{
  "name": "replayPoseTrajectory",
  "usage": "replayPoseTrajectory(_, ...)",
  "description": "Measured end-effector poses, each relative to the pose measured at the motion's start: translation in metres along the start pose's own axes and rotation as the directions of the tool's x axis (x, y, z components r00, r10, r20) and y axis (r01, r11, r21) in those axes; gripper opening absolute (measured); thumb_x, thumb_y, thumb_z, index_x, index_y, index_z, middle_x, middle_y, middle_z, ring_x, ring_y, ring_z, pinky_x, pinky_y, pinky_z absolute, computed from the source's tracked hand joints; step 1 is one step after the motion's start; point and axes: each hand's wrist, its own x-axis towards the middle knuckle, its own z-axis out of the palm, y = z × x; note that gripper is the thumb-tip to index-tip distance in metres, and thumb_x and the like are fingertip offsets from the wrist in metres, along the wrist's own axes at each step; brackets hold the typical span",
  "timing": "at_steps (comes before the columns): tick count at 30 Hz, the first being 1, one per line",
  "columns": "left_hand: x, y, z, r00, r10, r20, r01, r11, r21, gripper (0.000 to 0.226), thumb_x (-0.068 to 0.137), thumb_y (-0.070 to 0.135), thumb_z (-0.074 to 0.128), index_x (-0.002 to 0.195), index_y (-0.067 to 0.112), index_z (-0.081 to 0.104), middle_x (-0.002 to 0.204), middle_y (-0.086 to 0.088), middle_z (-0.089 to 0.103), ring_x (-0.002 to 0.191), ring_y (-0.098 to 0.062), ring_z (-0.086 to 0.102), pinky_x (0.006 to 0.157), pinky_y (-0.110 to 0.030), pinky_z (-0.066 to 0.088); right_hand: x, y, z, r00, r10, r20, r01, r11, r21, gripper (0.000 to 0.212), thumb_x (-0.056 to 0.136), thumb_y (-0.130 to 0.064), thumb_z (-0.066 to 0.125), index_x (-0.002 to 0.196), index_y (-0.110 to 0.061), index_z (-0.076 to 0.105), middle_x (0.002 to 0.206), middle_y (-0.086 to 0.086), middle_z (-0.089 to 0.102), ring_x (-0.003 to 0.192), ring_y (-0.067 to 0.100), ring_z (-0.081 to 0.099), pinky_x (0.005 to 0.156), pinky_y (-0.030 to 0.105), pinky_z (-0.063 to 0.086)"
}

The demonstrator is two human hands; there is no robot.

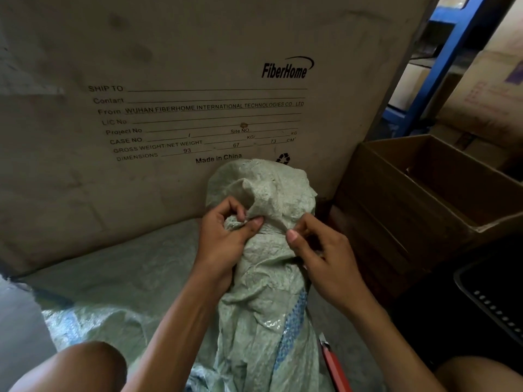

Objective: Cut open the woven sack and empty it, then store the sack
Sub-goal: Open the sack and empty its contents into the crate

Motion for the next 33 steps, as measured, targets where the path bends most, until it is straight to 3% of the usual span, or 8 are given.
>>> replayPoseTrajectory(4,0.002,-0.005,0.002,0.979,-0.165,-0.123,0.149,0.98,-0.132,0.044,0.085,-0.011,0.07,0.065,0.019,0.044,0.083,-0.016,0.061,0.084,-0.023,0.066,0.068,-0.032,0.058,0.001,-0.001,0.002,0.99,0.141,-0.005,-0.139,0.977,0.161,0.029,0.097,-0.027,0.061,0.072,-0.015,0.05,0.068,0.001,0.056,0.065,0.015,0.053,0.061,0.037,0.042)
replayPoseTrajectory(8,0.012,-0.01,-0.014,0.928,-0.246,-0.281,0.187,0.957,-0.22,0.043,0.086,-0.006,0.07,0.065,0.02,0.045,0.078,-0.012,0.061,0.077,-0.021,0.063,0.065,-0.029,0.057,0.003,0.0,-0.002,0.884,0.467,0.026,-0.408,0.742,0.532,0.026,0.097,-0.018,0.06,0.077,-0.003,0.054,0.079,0.002,0.067,0.075,0.008,0.066,0.066,0.021,0.052)
replayPoseTrajectory(10,0.013,-0.009,-0.016,0.928,-0.25,-0.275,0.191,0.956,-0.222,0.043,0.087,-0.006,0.07,0.064,0.02,0.044,0.08,-0.012,0.061,0.078,-0.02,0.063,0.069,-0.03,0.056,0.002,0.002,-0.003,0.853,0.519,0.053,-0.456,0.692,0.56,0.024,0.097,-0.017,0.06,0.077,-0.005,0.054,0.079,0.001,0.07,0.072,0.007,0.067,0.06,0.017,0.052)
replayPoseTrajectory(14,0.016,-0.01,-0.018,0.92,-0.243,-0.309,0.168,0.954,-0.25,0.048,0.085,-0.01,0.071,0.06,0.019,0.041,0.08,-0.013,0.058,0.081,-0.02,0.061,0.079,-0.034,0.056,0.008,0.01,-0.012,0.814,0.58,0.045,-0.465,0.603,0.649,0.028,0.098,-0.014,0.059,0.071,-0.015,0.05,0.057,-0.013,0.065,0.051,-0.004,0.058,0.059,0.02,0.048)
replayPoseTrajectory(19,0.015,-0.012,-0.014,0.925,-0.12,-0.362,0.087,0.991,-0.107,0.051,0.083,-0.009,0.072,0.057,0.02,0.039,0.079,-0.011,0.055,0.074,-0.016,0.057,0.073,-0.031,0.054,0.01,0.006,-0.017,0.774,0.632,0.04,-0.489,0.556,0.672,0.024,0.096,-0.011,0.061,0.072,-0.014,0.056,0.092,0.006,0.076,0.06,0.009,0.07,0.06,0.024,0.058)
replayPoseTrajectory(23,0.034,0.002,-0.067,0.752,-0.098,-0.652,0.046,0.994,-0.096,0.045,0.084,0.0,0.072,0.053,0.024,0.05,0.07,-0.002,0.052,0.072,-0.015,0.05,0.068,-0.026,0.047,0.015,0.019,-0.07,0.596,0.786,-0.161,-0.32,0.417,0.851,0.009,0.101,-0.012,0.05,0.097,-0.011,0.058,0.11,0.021,0.073,0.07,0.02,0.077,0.063,0.034,0.063)
replayPoseTrajectory(28,0.017,0.026,-0.058,0.917,-0.039,-0.396,0.034,0.999,-0.019,0.032,0.086,0.002,0.075,0.081,0.023,0.052,0.084,0.004,0.063,0.076,-0.004,0.063,0.065,-0.015,0.057,-0.001,0.015,-0.073,0.687,0.727,-0.017,-0.488,0.479,0.73,0.016,0.102,-0.024,0.051,0.098,-0.011,0.061,0.101,0.015,0.077,0.084,0.03,0.077,0.08,0.043,0.062)
replayPoseTrajectory(33,0.012,0.033,-0.03,0.96,-0.156,-0.231,0.142,0.987,-0.074,0.032,0.083,0.032,0.079,0.107,0.018,0.064,0.103,0.001,0.075,0.101,-0.017,0.07,0.083,-0.033,0.06,-0.002,0.004,-0.032,0.76,0.649,0.03,-0.452,0.495,0.742,0.014,0.095,-0.029,0.062,0.093,-0.016,0.067,0.085,0.0,0.077,0.082,0.021,0.074,0.084,0.034,0.057)
